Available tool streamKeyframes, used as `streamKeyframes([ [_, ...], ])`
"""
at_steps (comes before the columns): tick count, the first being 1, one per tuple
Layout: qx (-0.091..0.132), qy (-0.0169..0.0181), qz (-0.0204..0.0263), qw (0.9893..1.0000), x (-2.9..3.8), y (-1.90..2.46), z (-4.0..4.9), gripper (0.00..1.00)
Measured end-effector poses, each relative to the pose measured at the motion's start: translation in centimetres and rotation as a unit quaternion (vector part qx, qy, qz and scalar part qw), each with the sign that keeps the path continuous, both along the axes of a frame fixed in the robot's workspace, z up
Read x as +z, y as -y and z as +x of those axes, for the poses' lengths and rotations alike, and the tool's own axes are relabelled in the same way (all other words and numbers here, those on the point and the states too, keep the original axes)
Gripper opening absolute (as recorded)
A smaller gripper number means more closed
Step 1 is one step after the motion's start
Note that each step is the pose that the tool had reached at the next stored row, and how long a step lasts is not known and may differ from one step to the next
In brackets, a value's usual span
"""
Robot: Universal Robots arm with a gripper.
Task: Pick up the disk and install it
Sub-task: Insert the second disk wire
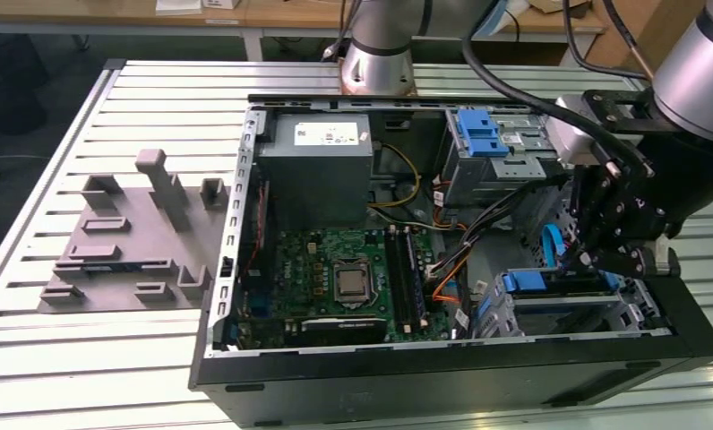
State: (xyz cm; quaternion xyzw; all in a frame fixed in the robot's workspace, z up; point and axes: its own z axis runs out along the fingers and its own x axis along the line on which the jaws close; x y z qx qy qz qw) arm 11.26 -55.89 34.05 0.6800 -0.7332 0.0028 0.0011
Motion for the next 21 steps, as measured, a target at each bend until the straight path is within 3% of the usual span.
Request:
streamKeyframes([
  [11, 0.000, 0.0000, -0.0002, 1.0000, -0.63, 0.08, 0.12, 0.11],
  [21, 0.000, 0.0000, 0.0001, 1.0000, 0.25, 0.08, 0.13, 0.11],
])
